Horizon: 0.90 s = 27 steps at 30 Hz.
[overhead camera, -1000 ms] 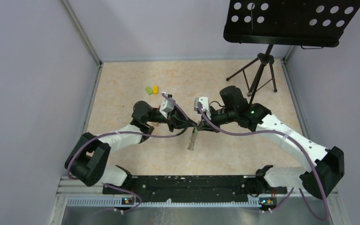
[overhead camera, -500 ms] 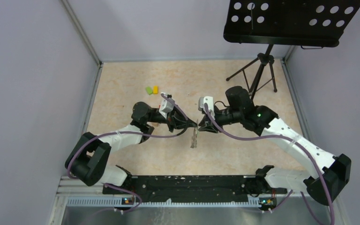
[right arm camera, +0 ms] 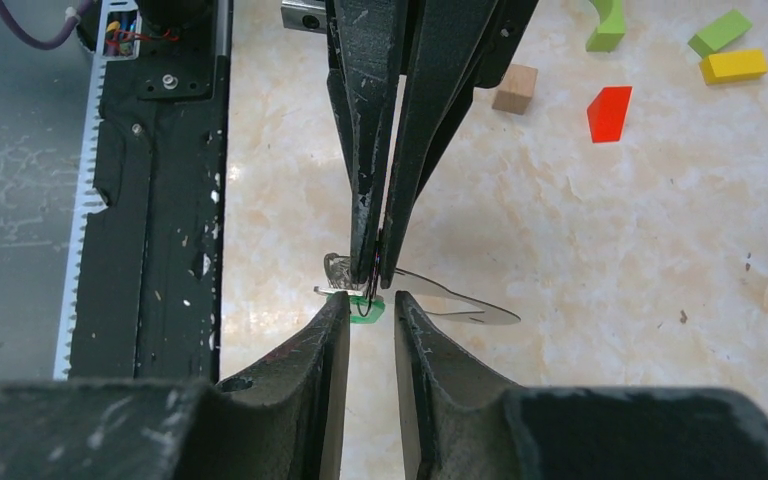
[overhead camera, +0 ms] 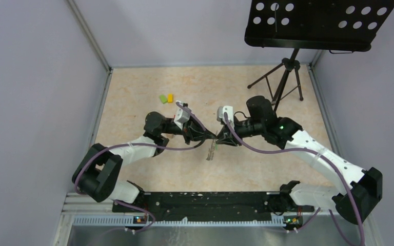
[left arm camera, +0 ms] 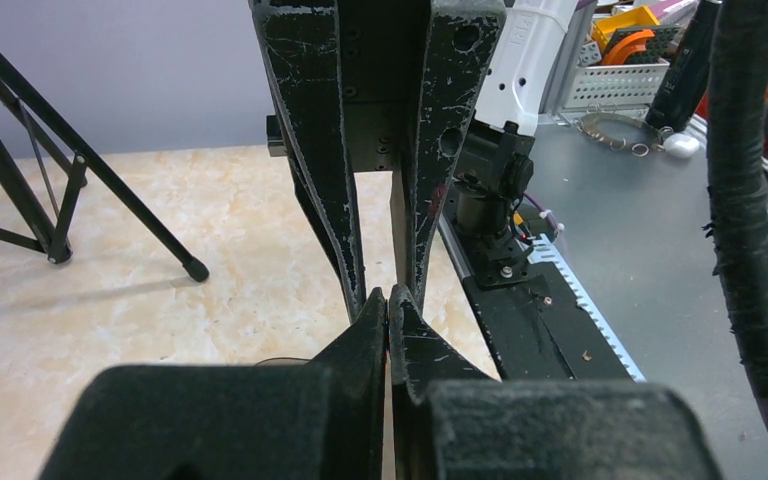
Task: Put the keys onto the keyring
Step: Adjust the key on the keyring.
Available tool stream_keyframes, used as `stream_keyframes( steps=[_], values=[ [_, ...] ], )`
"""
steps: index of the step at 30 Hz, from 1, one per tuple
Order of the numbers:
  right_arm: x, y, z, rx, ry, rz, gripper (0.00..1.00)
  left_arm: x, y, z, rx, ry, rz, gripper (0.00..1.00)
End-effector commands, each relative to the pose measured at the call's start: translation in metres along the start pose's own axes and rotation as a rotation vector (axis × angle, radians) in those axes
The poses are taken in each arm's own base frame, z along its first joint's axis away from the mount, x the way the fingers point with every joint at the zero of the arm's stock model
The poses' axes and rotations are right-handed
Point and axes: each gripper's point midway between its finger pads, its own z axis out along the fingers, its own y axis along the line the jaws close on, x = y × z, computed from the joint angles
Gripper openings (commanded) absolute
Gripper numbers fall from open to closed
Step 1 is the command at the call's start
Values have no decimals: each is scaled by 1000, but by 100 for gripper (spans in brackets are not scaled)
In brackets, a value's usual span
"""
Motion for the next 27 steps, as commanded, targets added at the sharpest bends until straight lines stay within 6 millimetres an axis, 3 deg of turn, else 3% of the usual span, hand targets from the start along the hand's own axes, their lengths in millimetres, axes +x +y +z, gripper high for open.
stream_keyframes(
  steps=[1, 9, 18, 27],
  values=[
    [-18, -1, -3, -5, -64, -32, 22, -4, 0, 1, -1, -21, 39, 0],
    [-20, -1, -3, -9, -73, -28, 18, -4, 0, 1, -2, -22, 40, 0],
    [-18, -2, -2, -6, -76, -20, 0, -4, 0, 1, -2, -23, 41, 0],
    [-15, -12, -14, 70, -15, -54, 0, -1, -2, -3, 9, -12, 57, 0]
  ],
)
